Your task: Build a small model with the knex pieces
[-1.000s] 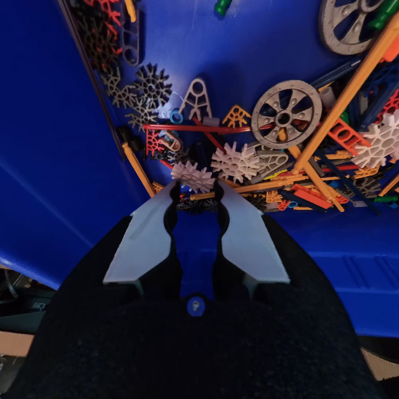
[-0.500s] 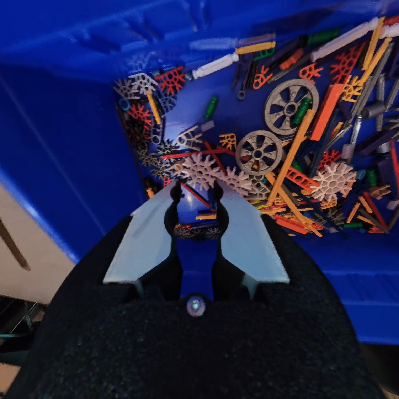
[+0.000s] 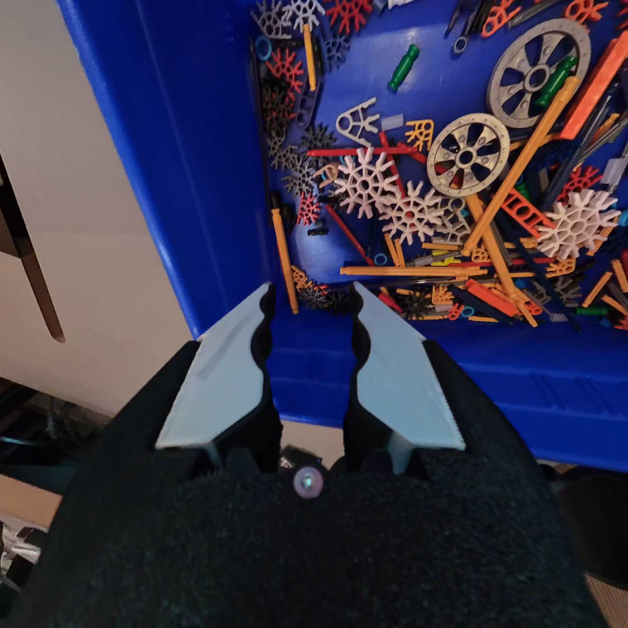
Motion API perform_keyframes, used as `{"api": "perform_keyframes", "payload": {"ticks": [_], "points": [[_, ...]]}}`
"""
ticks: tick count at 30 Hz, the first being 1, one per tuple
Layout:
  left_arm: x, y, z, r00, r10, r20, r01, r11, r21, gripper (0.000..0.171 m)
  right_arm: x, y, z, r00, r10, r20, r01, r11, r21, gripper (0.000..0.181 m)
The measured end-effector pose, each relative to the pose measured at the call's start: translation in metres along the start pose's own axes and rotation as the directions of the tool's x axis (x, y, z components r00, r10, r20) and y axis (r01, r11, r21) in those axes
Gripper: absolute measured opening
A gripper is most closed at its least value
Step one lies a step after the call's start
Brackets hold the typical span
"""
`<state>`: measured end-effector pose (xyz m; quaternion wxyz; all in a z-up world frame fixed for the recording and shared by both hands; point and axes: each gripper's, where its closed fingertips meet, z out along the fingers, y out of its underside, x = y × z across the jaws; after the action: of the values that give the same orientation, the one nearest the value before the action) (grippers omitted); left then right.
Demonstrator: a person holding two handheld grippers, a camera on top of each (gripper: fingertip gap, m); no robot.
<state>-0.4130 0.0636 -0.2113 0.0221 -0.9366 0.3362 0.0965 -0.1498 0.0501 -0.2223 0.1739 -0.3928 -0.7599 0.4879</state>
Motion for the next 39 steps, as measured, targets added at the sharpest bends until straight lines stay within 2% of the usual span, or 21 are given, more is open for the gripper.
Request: {"api": "perform_keyframes", "payload": {"ticks": [5, 9, 12, 14, 17, 20, 24, 26, 31, 34, 37, 39], "points": [[-0.008, 0.014, -0.005, 1.000, -0.012, 0.022, 0.013, 0.999, -0.047, 0.039, 0.000, 0.000, 0.000, 1.000, 0.000, 0.000, 0.000, 1.000, 0.000, 0.035], [0.000, 0.020, -0.002, 1.000, -0.008, -0.026, 0.006, 0.997, -0.080, 0.038, 0.000, 0.000, 0.000, 1.000, -0.001, 0.000, 0.001, 1.000, 0.000, 0.035], [0.011, 0.031, 0.010, 0.997, 0.028, -0.066, -0.040, 0.983, -0.180, 0.038, 0.000, 0.000, 0.000, 1.000, 0.000, 0.001, 0.000, 1.000, 0.000, 0.035], [0.020, 0.027, 0.016, 0.993, 0.045, -0.105, -0.066, 0.978, -0.198, 0.038, 0.000, 0.000, 0.000, 1.000, -0.001, 0.001, 0.001, 1.000, 0.000, 0.035], [0.020, 0.035, 0.026, 0.993, 0.069, -0.098, -0.096, 0.948, -0.304, 0.038, 0.000, 0.000, 0.000, 1.000, -0.002, 0.000, 0.002, 1.000, 0.000, 0.035], [0.027, 0.039, 0.037, 0.988, 0.066, -0.142, -0.114, 0.927, -0.359, 0.039, 0.000, 0.000, 0.000, 1.000, -0.002, 0.001, 0.002, 1.000, 0.000, 0.035], [0.024, 0.044, 0.041, 0.990, 0.074, -0.123, -0.119, 0.898, -0.424, 0.037, 0.000, 0.000, 0.000, 1.000, 0.000, 0.002, 0.000, 1.000, 0.001, 0.035], [0.030, 0.043, 0.045, 0.986, 0.069, -0.153, -0.129, 0.896, -0.425, 0.029, 0.000, 0.000, 0.000, 1.000, -0.001, 0.002, 0.001, 1.000, 0.001, 0.035], [0.031, 0.037, 0.045, 0.985, 0.072, -0.156, -0.130, 0.909, -0.396, 0.024, 0.000, 0.000, 0.000, 1.000, 0.000, 0.003, 0.000, 1.000, 0.000, 0.035], [0.040, 0.020, 0.047, 0.979, 0.061, -0.194, -0.120, 0.942, -0.312, 0.018, 0.000, 0.001, 0.000, 1.000, 0.000, 0.003, 0.000, 1.000, -0.001, 0.035], [0.038, 0.010, 0.050, 0.980, 0.092, -0.175, -0.139, 0.950, -0.279, 0.018, 0.000, 0.000, 0.000, 1.000, 0.002, 0.003, -0.002, 1.000, 0.000, 0.035], [0.035, -0.014, 0.047, 0.983, 0.087, -0.163, -0.112, 0.982, -0.152, 0.023, 0.000, 0.000, 0.000, 1.000, 0.003, 0.004, -0.003, 1.000, 0.001, 0.035]]}}
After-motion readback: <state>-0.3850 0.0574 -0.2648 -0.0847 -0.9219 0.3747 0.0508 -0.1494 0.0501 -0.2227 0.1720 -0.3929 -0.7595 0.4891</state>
